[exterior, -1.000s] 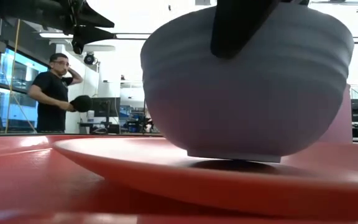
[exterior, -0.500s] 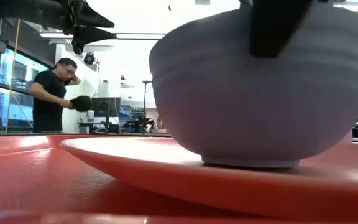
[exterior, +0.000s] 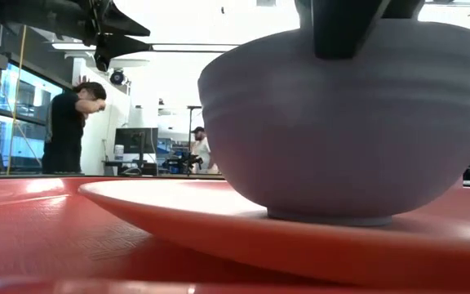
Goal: Set up tray
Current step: Put the blue napkin on the red serving tray to the left of the pink plate
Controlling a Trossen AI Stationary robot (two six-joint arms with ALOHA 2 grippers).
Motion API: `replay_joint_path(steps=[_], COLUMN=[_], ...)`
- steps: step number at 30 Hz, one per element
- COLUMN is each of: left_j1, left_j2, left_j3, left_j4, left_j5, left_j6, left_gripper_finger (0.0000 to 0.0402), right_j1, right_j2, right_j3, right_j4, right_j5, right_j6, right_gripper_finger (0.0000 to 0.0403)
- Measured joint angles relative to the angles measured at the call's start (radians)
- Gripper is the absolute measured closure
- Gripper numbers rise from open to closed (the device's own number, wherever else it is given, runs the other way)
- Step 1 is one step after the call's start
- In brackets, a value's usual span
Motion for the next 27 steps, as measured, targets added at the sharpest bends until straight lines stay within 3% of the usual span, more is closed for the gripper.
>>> replay_joint_path(steps=[5,15,27], left_j1=[0.0,0.0,0.0], left_j2=[0.0,0.0,0.0], left_j3=[0.0,0.0,0.0], left_j4=[0.0,0.0,0.0], left_j5=[0.0,0.0,0.016], left_j6=[0.0,0.0,0.0], left_gripper_finger=[0.0207,0.0207,0.0207], right_j1=[-0.011,-0.014,-0.026], right_j2=[-0.027,-0.157,-0.379], right_j3=[0.0,0.0,0.0], right_j4=[0.023,-0.001,-0.002], right_j5=[-0.016,0.1,0.436], right_j6=[0.001,-0.011,-0.191], right_gripper_finger=[0.0241,0.0232,0.0233])
